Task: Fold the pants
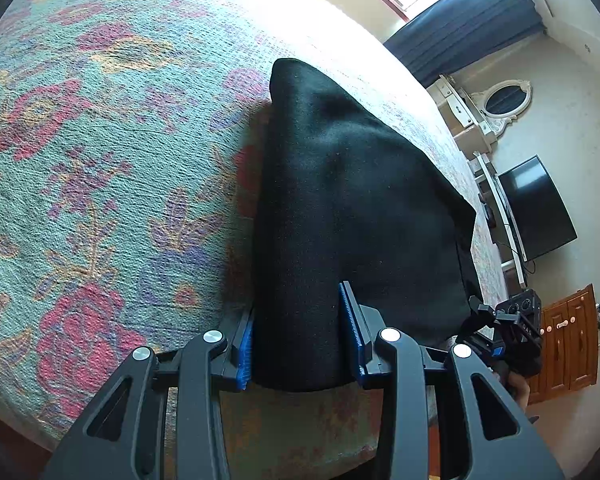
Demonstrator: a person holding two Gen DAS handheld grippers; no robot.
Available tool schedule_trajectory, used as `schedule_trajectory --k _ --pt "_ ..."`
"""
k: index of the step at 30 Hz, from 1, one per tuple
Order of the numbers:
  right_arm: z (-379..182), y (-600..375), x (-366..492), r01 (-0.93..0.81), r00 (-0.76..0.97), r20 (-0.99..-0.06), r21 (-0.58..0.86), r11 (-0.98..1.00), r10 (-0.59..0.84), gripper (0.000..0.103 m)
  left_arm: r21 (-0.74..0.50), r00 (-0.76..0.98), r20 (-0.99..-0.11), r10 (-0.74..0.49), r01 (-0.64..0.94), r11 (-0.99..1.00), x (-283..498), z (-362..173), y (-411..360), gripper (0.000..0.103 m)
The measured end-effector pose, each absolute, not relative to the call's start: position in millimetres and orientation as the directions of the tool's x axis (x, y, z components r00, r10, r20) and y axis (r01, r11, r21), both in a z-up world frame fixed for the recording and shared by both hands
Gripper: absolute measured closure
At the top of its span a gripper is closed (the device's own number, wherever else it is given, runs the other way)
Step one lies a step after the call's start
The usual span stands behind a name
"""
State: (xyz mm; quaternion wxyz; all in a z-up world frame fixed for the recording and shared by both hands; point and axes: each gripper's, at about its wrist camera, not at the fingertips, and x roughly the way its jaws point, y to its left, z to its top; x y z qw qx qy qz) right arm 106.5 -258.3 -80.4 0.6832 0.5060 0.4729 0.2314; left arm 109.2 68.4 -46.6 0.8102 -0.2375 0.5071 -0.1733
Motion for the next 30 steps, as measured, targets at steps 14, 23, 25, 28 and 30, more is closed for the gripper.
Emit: schedule_trajectory --k 14,23,25,28,30 --pt "-85 -257 86 0.172 0.445 -0.404 0.914 0.367 0.799 0.069 -0.559 0.412 -0.745 -0.525 0.045 0.828 113 -45 68 0.066" --pt "-86 -256 77 0.173 0.443 -0.403 0.915 0.365 0.801 0.069 -0.566 0.404 -0.743 -0.533 0.045 0.823 117 -46 69 0.066" --pt "-87 -256 75 0.173 0.443 -0.402 0.915 0.364 0.801 0.069 -0.566 0.404 -0.743 -0.534 0.047 0.823 117 -46 68 0.066" --pt "-87 -257 75 0.175 0.444 -0.402 0.915 0.362 0.801 0.069 -0.567 0.403 -0.742 -0.536 0.050 0.822 119 -47 69 0.066" --pt "-89 -257 74 0.175 0.444 -0.401 0.916 0.361 0.801 0.069 -0.568 0.403 -0.741 -0.537 0.050 0.821 119 -48 69 0.066"
